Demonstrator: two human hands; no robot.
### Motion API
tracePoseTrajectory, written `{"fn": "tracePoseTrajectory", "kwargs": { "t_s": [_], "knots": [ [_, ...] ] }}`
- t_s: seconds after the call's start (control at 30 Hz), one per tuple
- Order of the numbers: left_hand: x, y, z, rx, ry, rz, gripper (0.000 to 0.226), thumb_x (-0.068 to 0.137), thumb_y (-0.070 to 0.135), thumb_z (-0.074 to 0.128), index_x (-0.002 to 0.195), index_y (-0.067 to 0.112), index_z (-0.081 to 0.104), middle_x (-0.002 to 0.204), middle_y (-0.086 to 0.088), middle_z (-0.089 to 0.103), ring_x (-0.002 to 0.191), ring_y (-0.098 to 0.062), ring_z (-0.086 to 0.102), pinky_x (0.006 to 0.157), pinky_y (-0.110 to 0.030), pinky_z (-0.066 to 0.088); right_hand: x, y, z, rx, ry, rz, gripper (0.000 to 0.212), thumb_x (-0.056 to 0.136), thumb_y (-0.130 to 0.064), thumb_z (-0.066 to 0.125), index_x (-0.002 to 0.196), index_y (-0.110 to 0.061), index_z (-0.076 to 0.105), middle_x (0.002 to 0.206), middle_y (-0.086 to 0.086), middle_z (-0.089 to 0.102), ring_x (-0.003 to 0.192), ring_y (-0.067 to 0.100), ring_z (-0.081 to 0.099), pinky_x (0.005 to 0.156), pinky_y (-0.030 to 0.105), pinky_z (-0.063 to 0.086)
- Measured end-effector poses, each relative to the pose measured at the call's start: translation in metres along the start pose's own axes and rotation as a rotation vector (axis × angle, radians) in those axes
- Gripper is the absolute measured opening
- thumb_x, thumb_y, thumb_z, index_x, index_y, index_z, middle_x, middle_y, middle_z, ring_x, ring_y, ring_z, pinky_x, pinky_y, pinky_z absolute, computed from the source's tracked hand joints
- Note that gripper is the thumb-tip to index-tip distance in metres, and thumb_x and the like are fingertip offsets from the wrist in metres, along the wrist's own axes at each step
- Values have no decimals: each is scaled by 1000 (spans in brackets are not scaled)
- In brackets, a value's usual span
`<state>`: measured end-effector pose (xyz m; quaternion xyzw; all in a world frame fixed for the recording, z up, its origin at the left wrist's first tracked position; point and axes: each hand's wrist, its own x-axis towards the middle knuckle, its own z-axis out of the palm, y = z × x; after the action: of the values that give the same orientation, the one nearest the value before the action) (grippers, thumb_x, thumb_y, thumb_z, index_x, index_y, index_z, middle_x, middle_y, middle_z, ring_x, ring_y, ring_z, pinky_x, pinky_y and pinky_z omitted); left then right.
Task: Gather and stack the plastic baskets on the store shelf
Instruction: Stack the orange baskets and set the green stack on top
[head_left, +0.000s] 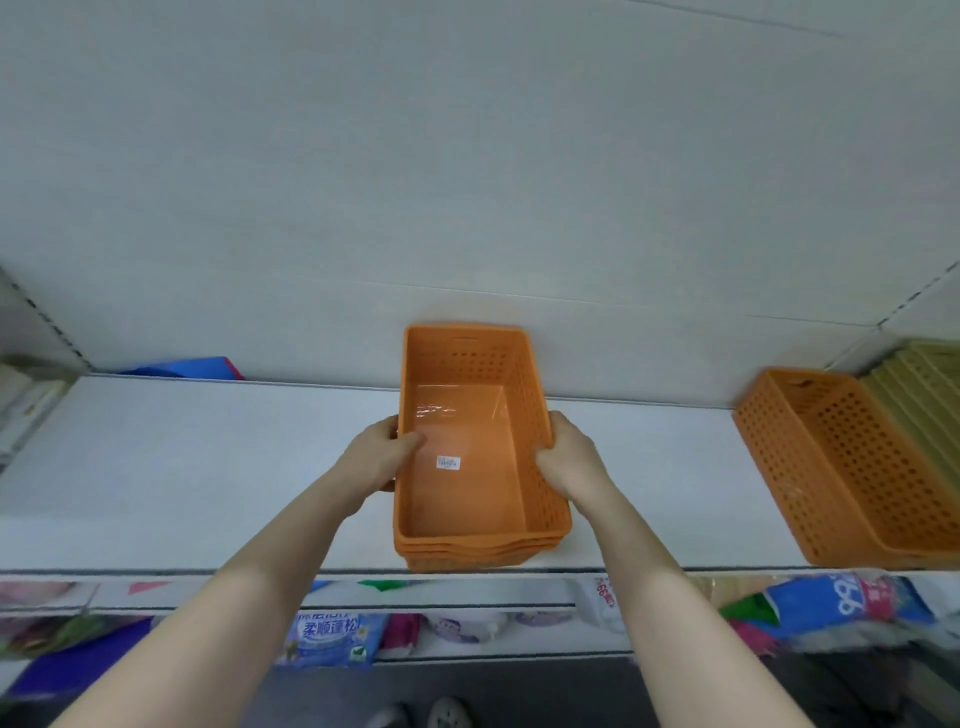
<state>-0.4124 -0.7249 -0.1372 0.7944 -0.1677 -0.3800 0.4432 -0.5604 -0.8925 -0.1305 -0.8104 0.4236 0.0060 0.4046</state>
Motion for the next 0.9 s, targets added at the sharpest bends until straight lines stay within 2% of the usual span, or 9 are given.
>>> {"fn": "tracePoseTrajectory", "kwargs": {
  "t_s": [0.07, 0.17, 0.23, 0.4, 0.5, 0.6, 0.73, 0.77, 0.9],
  "knots": [
    [4, 0, 4, 72, -8, 11, 23, 94, 28, 45, 114, 22, 56, 94, 1, 67, 84, -19, 67, 61, -28, 54, -3, 6, -2, 3, 42, 14, 31, 92, -28, 48, 120, -16, 55, 107, 6, 66, 97, 29, 64, 76, 33, 48],
    [6, 4, 20, 130, 3, 32, 20, 91, 23, 46, 107, 22, 58, 91, 0, 69, 82, -22, 68, 67, -35, 58, -12, 25, -10, 33, 118, 47, 27, 93, -21, 49, 118, -16, 59, 106, 8, 68, 93, 28, 63, 72, 31, 44],
    [8, 8, 34, 166, -21, 61, 21, 90, 23, 47, 107, 21, 61, 95, -4, 71, 80, -22, 68, 66, -34, 57, -19, 40, -20, 39, 152, 64, 26, 94, -18, 50, 118, -16, 60, 100, 5, 67, 87, 23, 61, 69, 28, 41],
    [10, 28, 87, 170, -188, 134, 41, 95, 44, 49, 123, 16, 58, 111, -8, 70, 91, -25, 69, 68, -33, 57, -38, 89, -54, 124, 275, 113, 19, 96, -15, 50, 110, -22, 60, 81, -15, 58, 69, 2, 55, 55, 17, 37],
    [10, 45, 124, 146, -267, 124, 42, 97, 46, 44, 127, 18, 56, 116, -7, 68, 98, -25, 67, 77, -37, 58, -44, 119, -83, 149, 271, 128, 17, 98, -21, 51, 113, -23, 60, 93, -9, 63, 80, 10, 60, 64, 21, 44],
    [10, 62, 162, 159, -285, 137, 39, 99, 45, 39, 123, 19, 56, 112, -7, 69, 94, -23, 67, 81, -39, 58, -42, 154, -123, 182, 295, 126, 31, 101, -36, 46, 121, -20, 63, 108, -3, 68, 99, 17, 64, 86, 32, 51],
    [11, 85, 217, 169, -177, 197, 43, 99, 44, 38, 132, 23, 55, 117, -7, 69, 89, -22, 68, 74, -37, 58, -33, 221, -197, -40, 599, 183, 37, 101, -27, 47, 133, -12, 58, 124, 11, 68, 115, 32, 62, 94, 38, 47],
    [10, 91, 231, 174, -145, 203, 44, 98, 45, 37, 134, 25, 54, 118, -7, 69, 88, -22, 68, 76, -39, 57, -29, 239, -215, -118, 609, 220, 39, 99, -25, 49, 135, -10, 56, 126, 13, 67, 116, 33, 62, 94, 40, 48],
    [1, 108, 276, 165, -28, 179, 53, 89, 53, 35, 131, 28, 56, 120, -10, 68, 100, -30, 64, 90, -45, 52, -14, 288, -248, -177, 332, 248, 41, 100, -25, 49, 139, -15, 54, 130, 13, 66, 117, 30, 62, 93, 35, 47]
  ]
}}
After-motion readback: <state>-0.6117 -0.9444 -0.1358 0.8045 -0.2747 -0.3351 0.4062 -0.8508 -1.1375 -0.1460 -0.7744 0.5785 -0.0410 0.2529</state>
